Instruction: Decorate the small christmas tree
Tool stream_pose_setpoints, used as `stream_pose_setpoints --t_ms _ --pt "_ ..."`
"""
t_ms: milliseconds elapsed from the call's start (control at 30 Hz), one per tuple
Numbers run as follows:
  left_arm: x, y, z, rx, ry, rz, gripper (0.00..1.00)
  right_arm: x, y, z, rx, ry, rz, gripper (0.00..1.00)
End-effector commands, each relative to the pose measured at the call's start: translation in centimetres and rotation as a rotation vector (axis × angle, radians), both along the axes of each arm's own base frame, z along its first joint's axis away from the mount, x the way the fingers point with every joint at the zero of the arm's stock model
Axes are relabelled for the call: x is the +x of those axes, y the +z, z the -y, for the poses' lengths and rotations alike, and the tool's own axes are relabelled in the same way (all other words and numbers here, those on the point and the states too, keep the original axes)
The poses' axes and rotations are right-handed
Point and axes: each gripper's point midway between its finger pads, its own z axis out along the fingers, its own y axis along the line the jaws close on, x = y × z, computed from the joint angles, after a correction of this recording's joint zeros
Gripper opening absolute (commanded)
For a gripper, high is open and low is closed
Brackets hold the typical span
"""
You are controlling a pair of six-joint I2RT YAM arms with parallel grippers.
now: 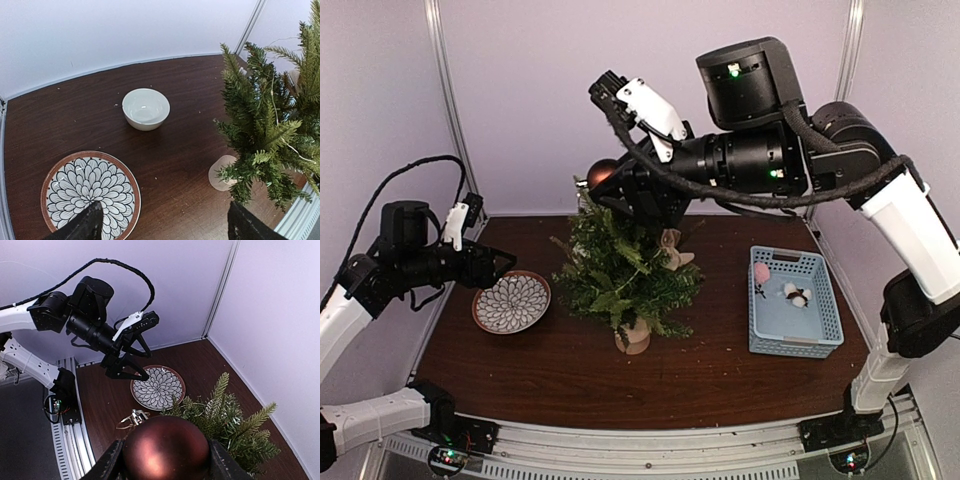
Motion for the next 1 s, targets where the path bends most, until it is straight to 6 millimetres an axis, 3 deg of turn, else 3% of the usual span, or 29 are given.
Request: stream_pose_setpoints --t_ms 0,633,967 --pt "0.8 0.8 -0.1 -0.003 0.015 0.052 0.86 1.5 -0.1 0.7 -0.021 -0.066 0.020 0.26" --pt "1.3 0.5 0.0 0.008 0.016 0.050 0.86 2.4 -2.8 3.8 -0.146 -0.160 -0.001 0.26" --pt "1.6 0.5 0.1 0.009 0.012 0.048 0.86 2.7 -2.7 4.8 -0.152 -0.194 0.010 0.26"
